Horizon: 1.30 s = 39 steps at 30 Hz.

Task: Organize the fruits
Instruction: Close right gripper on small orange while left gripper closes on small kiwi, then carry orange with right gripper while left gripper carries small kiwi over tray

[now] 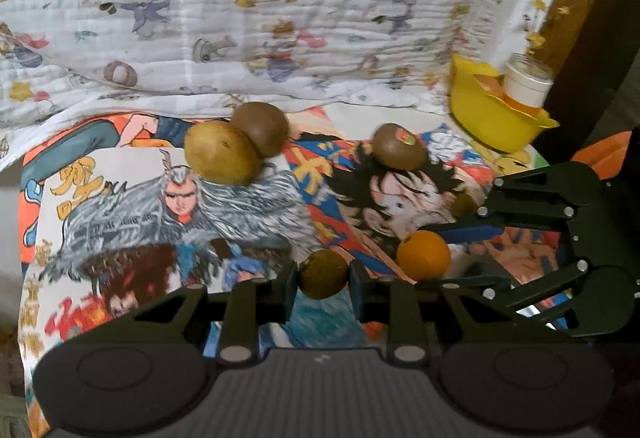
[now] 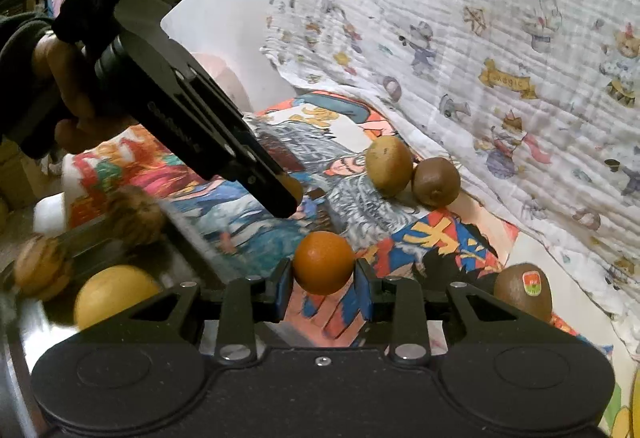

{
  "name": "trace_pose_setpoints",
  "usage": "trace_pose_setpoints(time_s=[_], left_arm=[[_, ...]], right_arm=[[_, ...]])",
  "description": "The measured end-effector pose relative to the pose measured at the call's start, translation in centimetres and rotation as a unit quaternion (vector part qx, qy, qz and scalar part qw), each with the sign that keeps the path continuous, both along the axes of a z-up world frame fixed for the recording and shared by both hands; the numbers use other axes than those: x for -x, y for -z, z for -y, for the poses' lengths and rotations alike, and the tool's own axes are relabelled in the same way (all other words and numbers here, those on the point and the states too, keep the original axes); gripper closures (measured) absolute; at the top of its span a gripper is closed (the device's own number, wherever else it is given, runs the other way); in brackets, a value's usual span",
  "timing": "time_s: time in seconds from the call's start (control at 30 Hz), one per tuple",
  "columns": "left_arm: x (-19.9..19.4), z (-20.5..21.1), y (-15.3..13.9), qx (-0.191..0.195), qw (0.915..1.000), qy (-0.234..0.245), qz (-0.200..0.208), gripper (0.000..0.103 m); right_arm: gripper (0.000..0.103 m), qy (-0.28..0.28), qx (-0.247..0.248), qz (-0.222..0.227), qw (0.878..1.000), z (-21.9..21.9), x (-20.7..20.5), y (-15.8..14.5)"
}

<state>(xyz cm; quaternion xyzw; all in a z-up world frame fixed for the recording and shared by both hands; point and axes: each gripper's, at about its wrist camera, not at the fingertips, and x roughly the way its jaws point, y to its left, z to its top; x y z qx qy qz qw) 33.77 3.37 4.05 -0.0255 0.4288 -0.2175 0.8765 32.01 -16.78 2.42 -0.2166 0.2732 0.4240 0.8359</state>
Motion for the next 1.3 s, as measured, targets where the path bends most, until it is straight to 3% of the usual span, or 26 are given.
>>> trace_pose_setpoints(time_s=[0.57, 0.93, 1.3], left_arm=[[5.9, 5.3, 0.1, -0.002, 0.9981, 0.06, -0.015, 0.073], [8.0, 8.4, 1.9, -0.03, 0.9922, 0.115, -0.038, 0.073], [8.4, 9.2, 1.9, -0.05, 0.9891, 0.132, -0.043, 0.073]], right_arm=[[0.068, -0.002, 0.039, -0.044, 0.998, 4.3, 8.2, 0.8], [0.068, -0.009, 0.042, -0.085, 0.995, 5.6, 10.8, 1.4], [0.068, -0.009, 0.061, -0.106, 0.992, 6.0, 11.5, 1.7]])
